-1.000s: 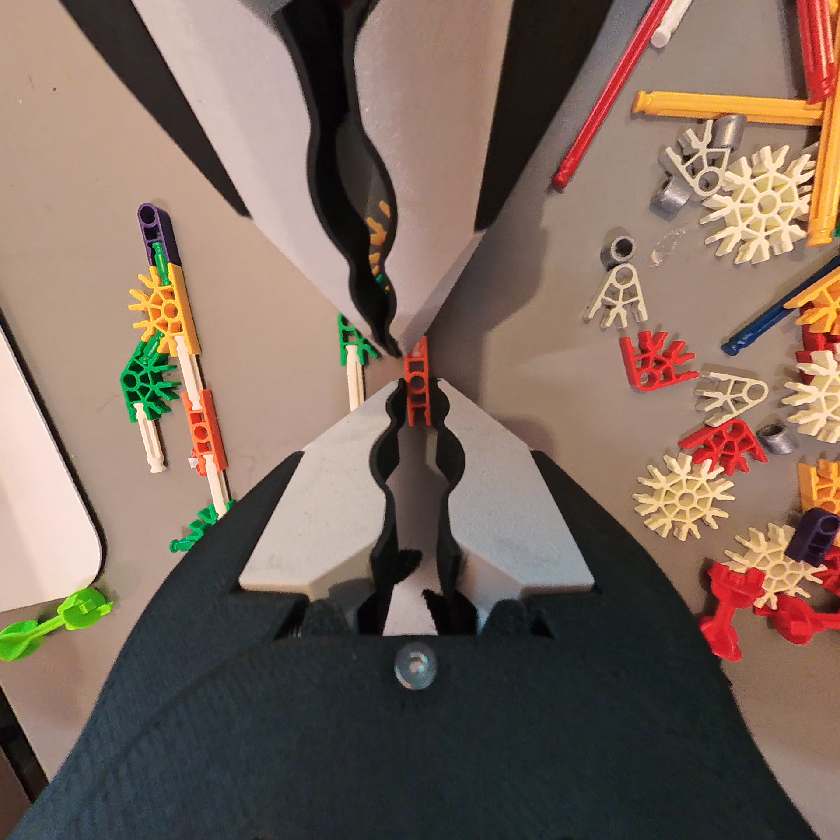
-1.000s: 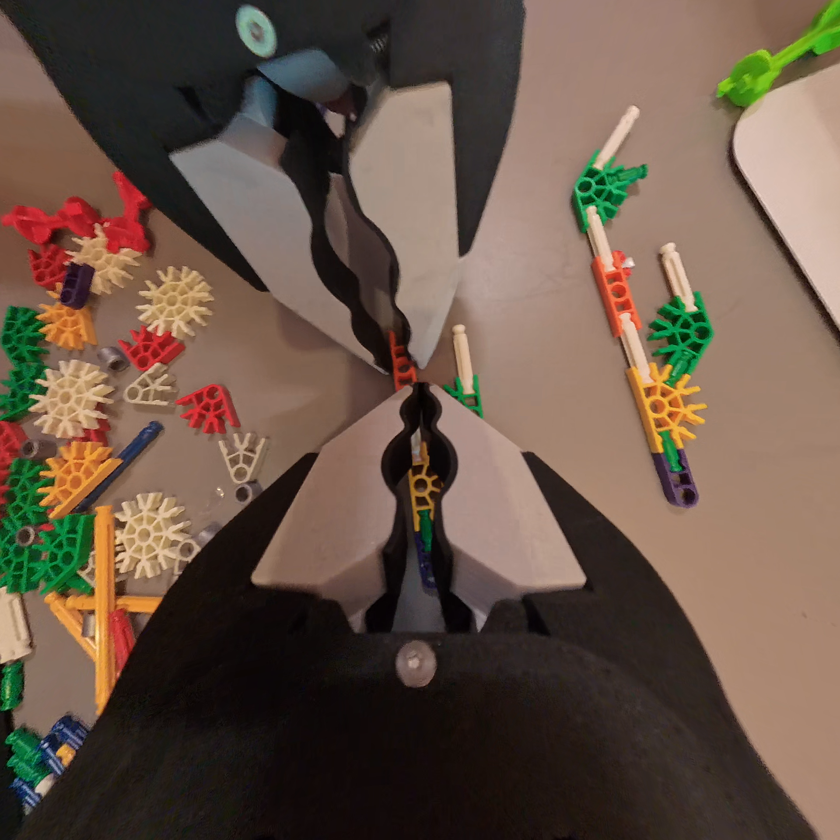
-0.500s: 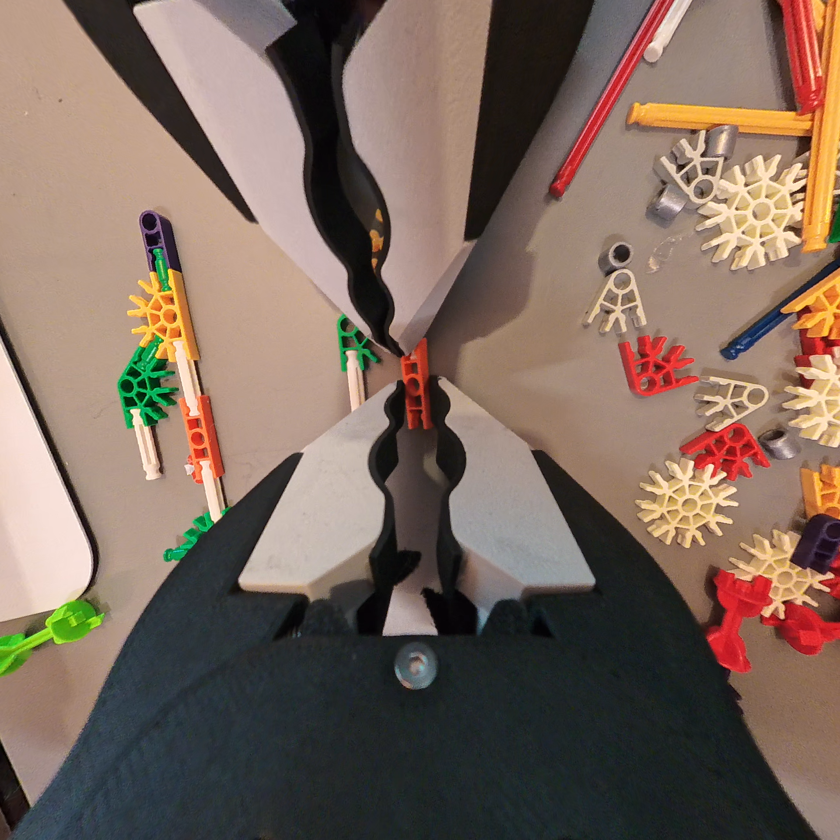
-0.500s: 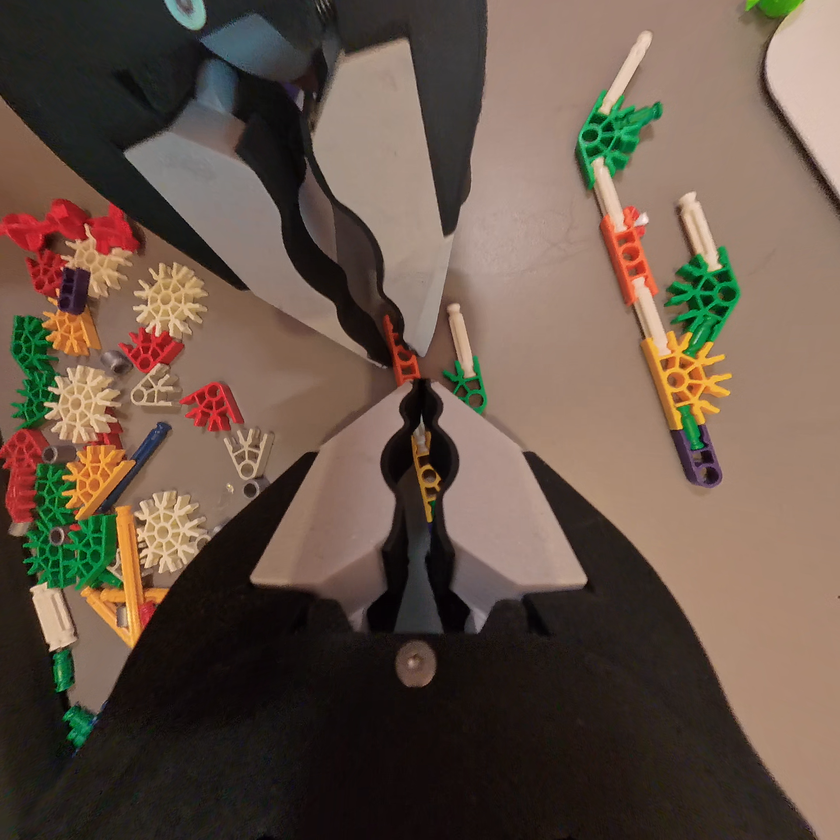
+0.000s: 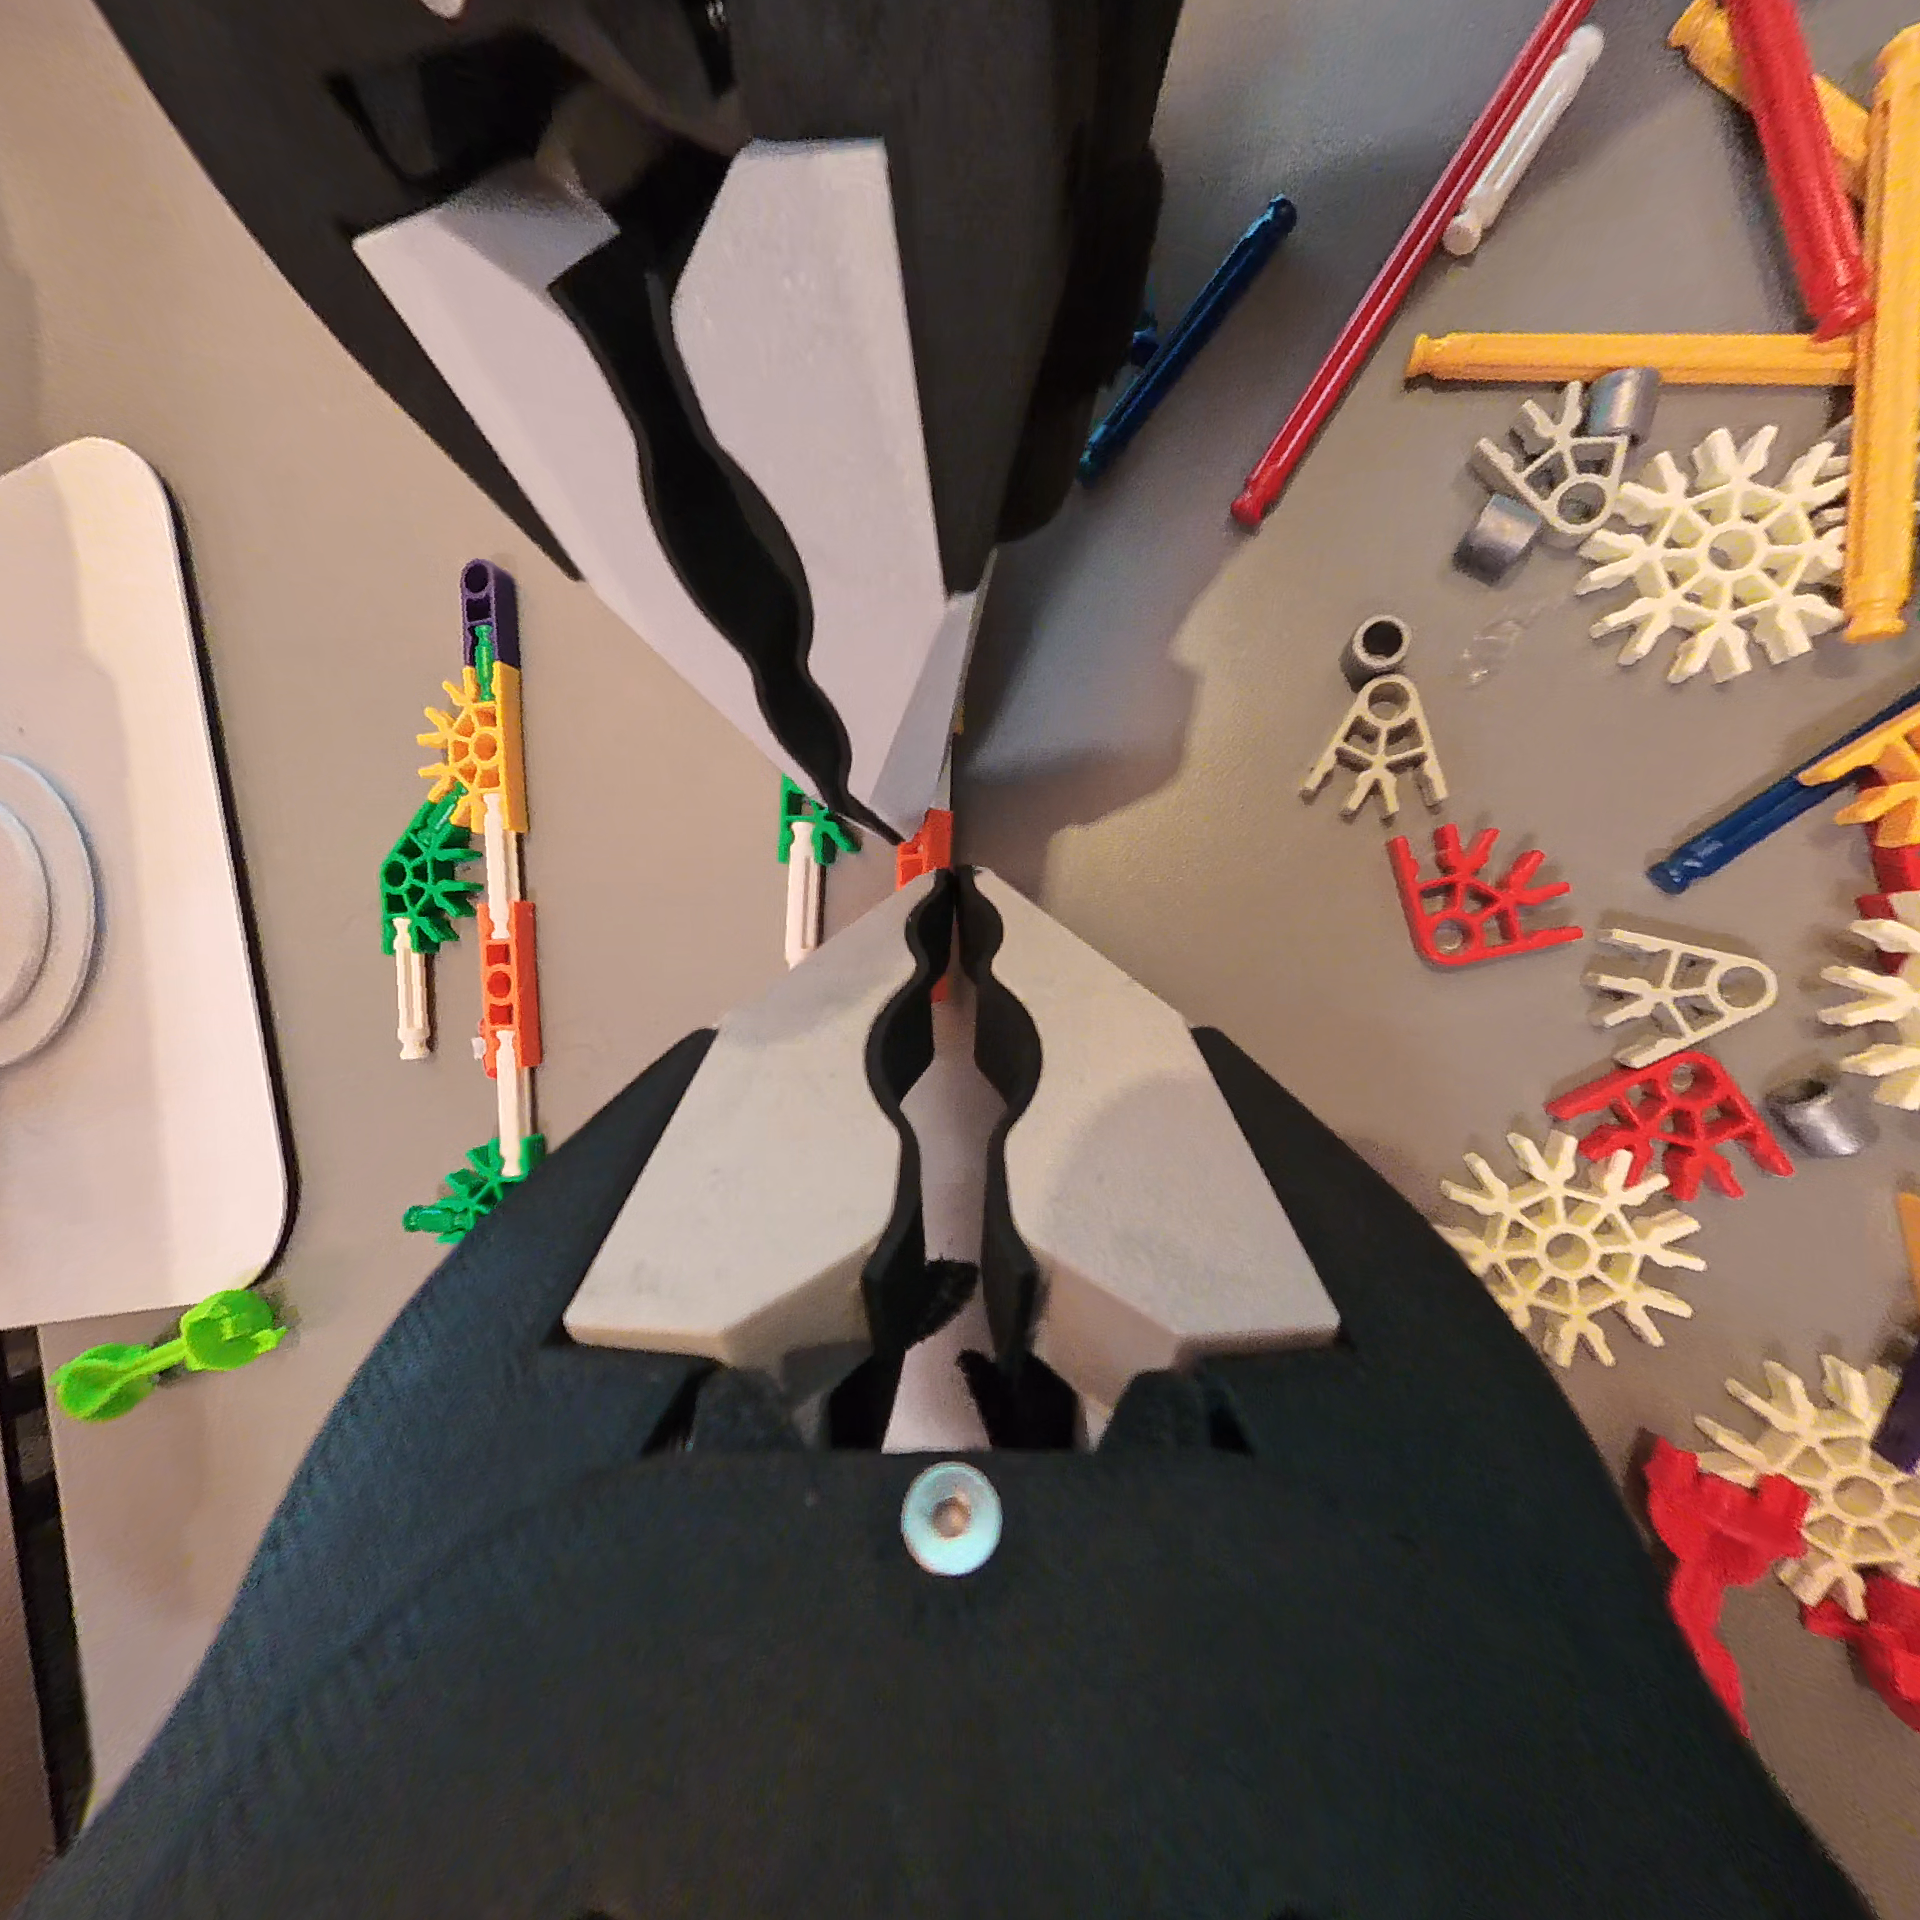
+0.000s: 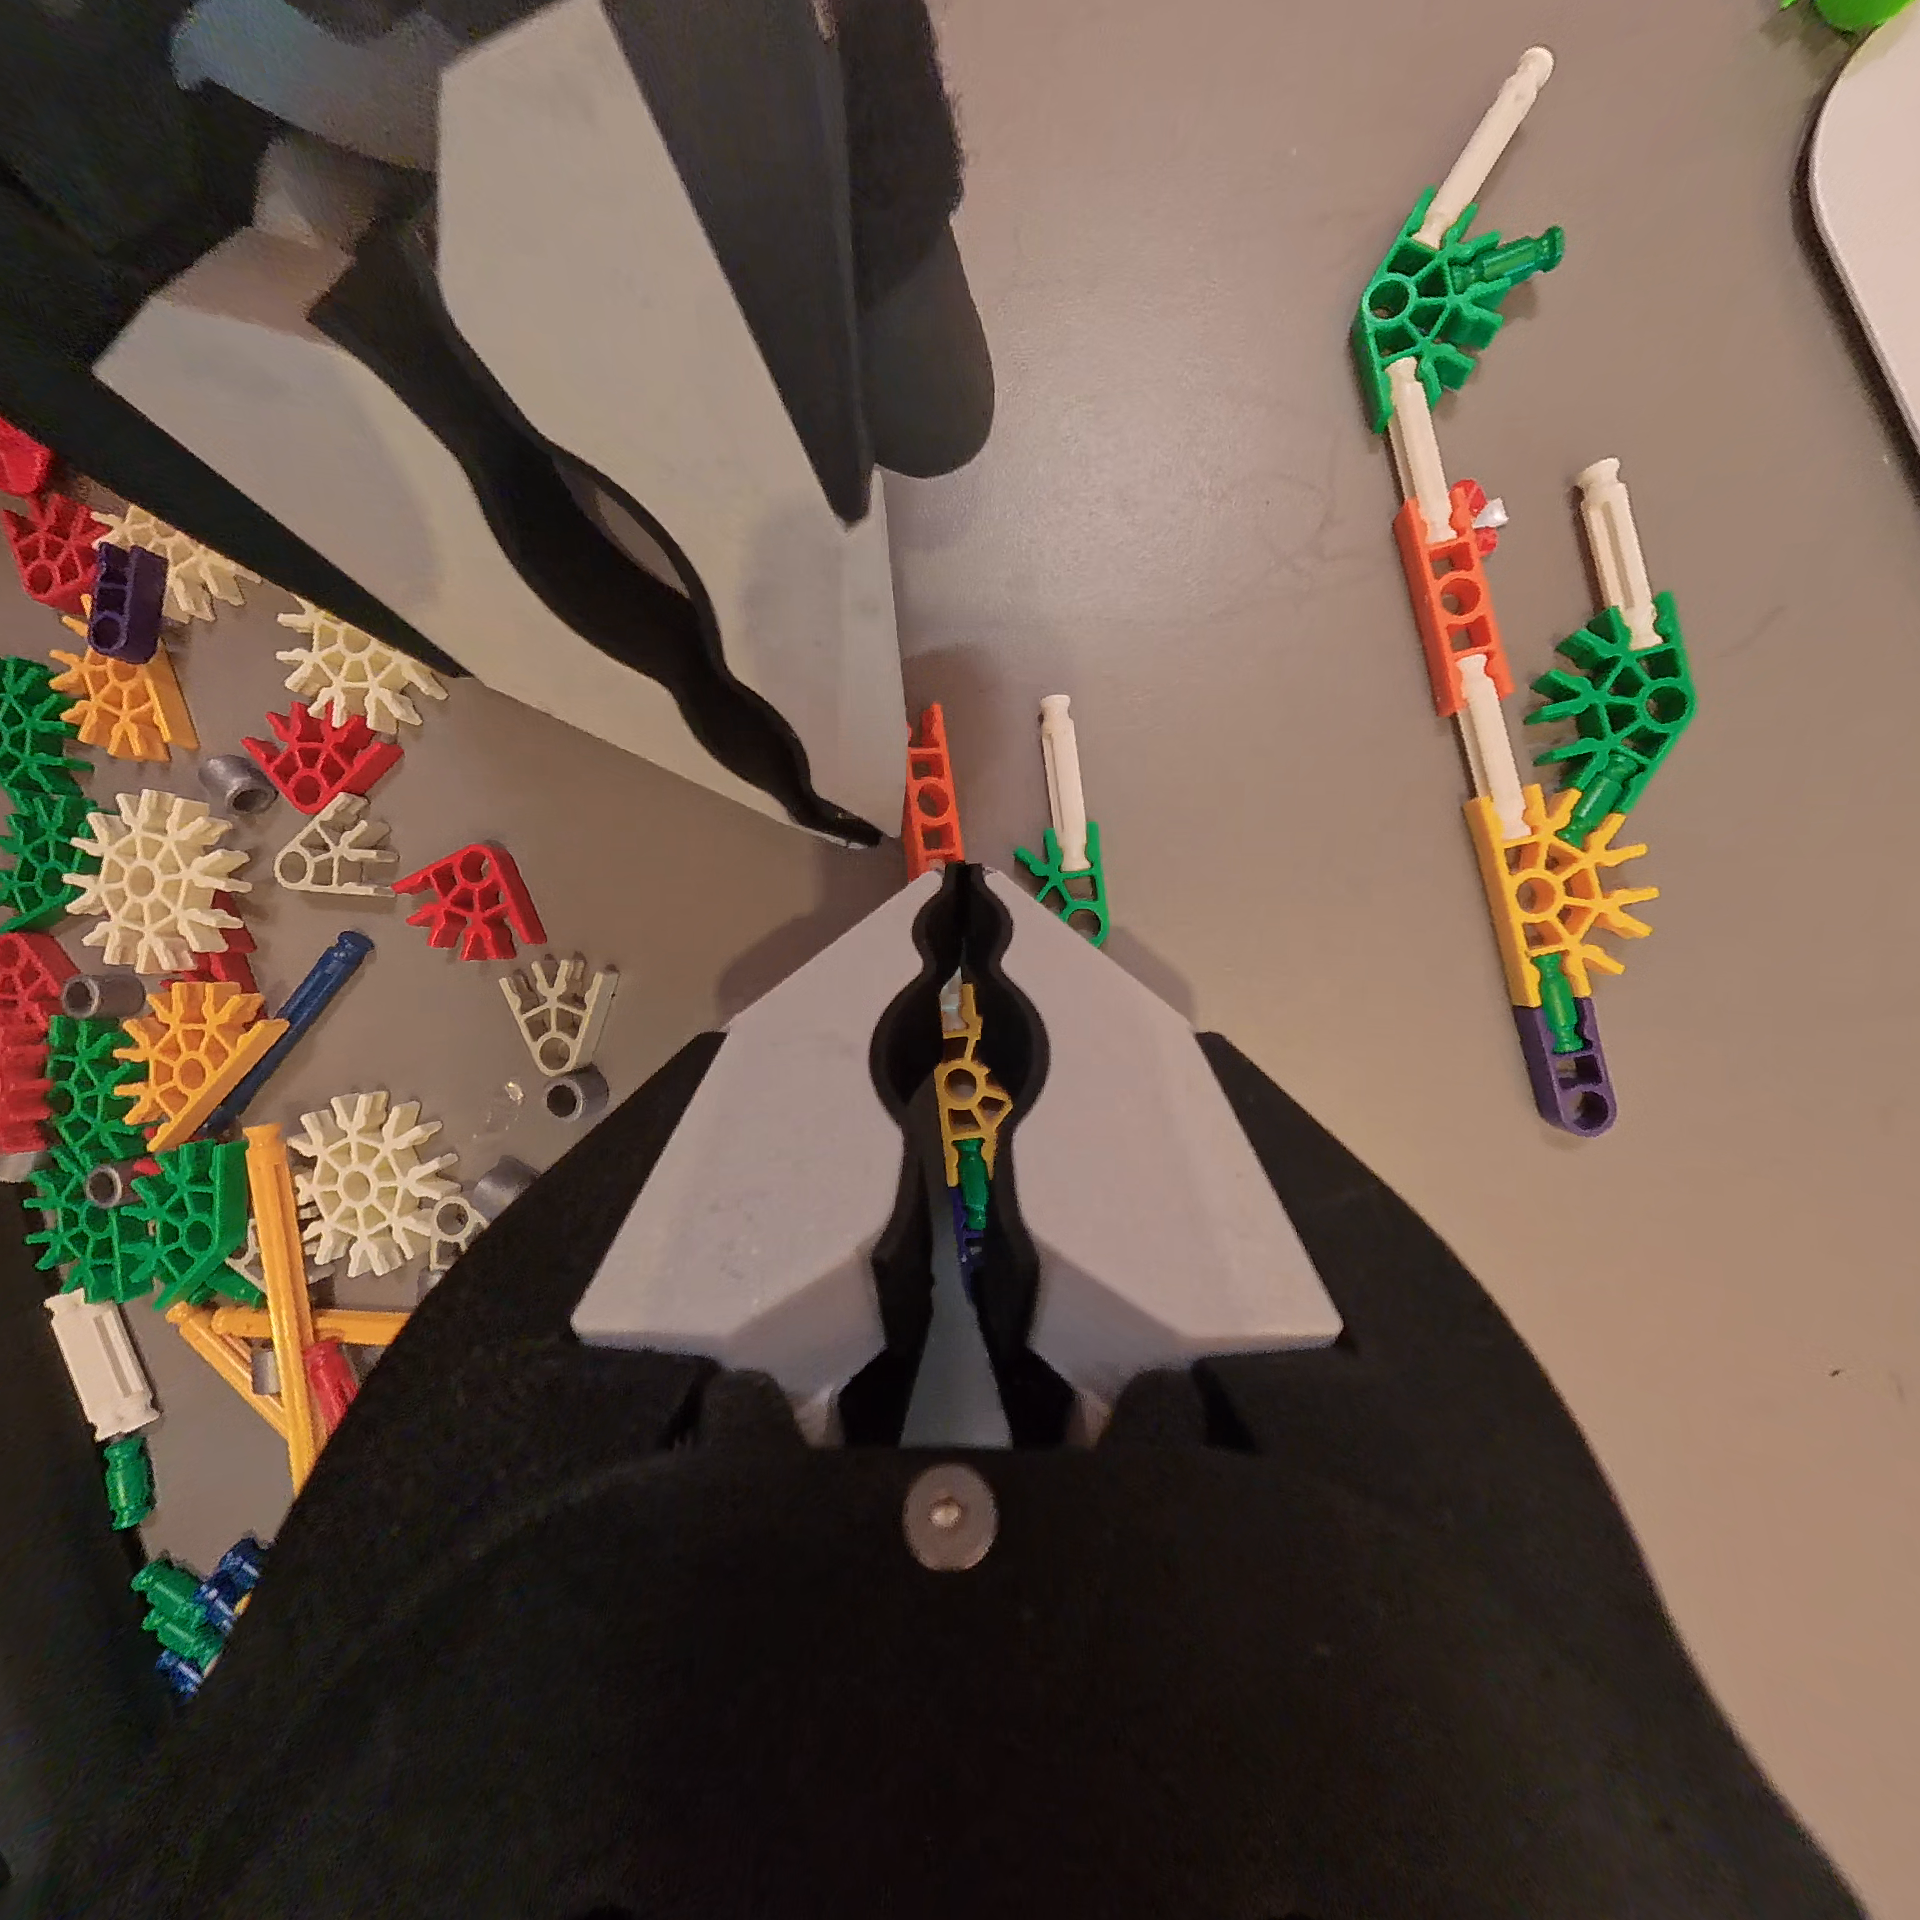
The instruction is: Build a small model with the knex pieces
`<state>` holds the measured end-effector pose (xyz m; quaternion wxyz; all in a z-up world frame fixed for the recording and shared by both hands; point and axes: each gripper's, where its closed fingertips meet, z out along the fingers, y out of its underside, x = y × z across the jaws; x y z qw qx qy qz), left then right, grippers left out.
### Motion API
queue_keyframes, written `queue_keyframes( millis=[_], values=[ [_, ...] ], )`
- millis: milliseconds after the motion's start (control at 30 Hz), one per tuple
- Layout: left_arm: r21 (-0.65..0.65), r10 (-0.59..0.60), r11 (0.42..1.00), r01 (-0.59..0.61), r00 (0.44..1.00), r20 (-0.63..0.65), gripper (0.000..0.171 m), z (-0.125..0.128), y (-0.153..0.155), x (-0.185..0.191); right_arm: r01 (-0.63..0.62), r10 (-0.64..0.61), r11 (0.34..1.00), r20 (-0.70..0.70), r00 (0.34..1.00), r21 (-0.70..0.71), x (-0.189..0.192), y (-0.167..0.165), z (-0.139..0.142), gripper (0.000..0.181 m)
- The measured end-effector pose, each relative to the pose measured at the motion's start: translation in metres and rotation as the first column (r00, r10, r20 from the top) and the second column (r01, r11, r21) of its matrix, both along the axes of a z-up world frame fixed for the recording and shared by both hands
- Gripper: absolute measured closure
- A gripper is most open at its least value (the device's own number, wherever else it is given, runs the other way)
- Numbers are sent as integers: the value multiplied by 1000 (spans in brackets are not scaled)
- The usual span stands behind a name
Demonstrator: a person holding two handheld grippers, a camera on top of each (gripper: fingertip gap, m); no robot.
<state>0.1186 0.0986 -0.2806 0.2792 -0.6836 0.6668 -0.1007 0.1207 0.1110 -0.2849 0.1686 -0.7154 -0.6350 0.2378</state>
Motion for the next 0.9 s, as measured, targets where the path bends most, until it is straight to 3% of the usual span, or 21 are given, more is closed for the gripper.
queue_keyframes(
  millis=[167,267,533,700,900],
  values=[
    [39,60,997,-65,992,107,171,14,6,5,-9,10,1000,-19,1000,11,0,-1,0,181],
    [20,69,997,-70,996,59,171,2,5,2,-12,12,1000,-26,1000,28,1,-1,0,181],
    [42,80,996,-84,994,77,171,0,4,3,-24,26,999,-38,999,42,0,-2,0,181],
    [122,37,992,-44,998,55,171,-5,-4,6,-47,50,997,-45,998,61,-2,-5,1,181],
    [115,87,989,-92,995,55,171,-6,-3,5,-31,37,994,-54,998,104,-1,-5,1,181]
  ],
)
